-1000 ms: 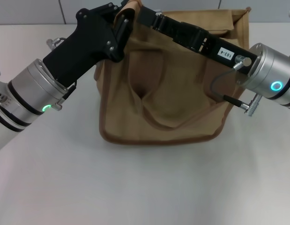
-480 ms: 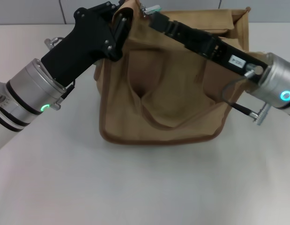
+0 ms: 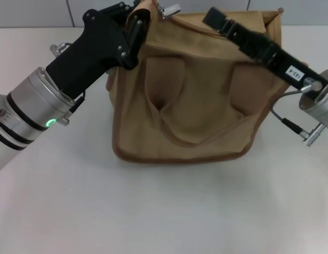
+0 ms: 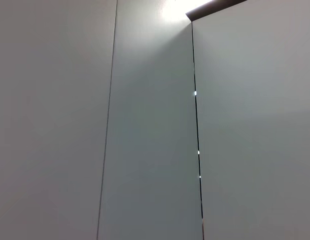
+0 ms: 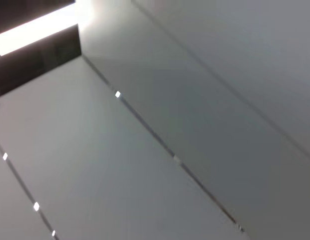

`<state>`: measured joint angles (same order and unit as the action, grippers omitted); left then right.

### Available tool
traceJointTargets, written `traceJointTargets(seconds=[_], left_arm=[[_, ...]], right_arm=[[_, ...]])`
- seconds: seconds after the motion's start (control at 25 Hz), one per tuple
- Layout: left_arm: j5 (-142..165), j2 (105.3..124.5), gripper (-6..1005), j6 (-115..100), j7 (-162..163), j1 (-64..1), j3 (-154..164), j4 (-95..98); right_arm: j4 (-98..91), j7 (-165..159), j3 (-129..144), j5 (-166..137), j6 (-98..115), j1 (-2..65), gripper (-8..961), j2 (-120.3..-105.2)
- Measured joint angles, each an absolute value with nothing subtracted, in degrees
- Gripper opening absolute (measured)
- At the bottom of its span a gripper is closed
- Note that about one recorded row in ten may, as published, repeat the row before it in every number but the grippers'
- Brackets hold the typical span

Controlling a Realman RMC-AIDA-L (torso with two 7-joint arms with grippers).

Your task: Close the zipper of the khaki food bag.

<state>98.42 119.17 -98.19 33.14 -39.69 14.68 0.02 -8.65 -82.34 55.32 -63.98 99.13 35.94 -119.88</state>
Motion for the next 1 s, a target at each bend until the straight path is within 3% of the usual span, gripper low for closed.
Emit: traceJointTargets(seconds=[0.4,1.0], left_arm=[[98.61,119.18,72,-98.07,30.6,-40.18,14.68,-1.65],[98.38,119.18,75,-97.84,30.58,-40.36,14.68,-1.67]], right_arm=[[-3.66,-87.2,55.45,-62.06,94.78,41.57,453,-119.88],[-3.71,-83.28,56.59,-62.48,95.68,42.19,453,-119.89]])
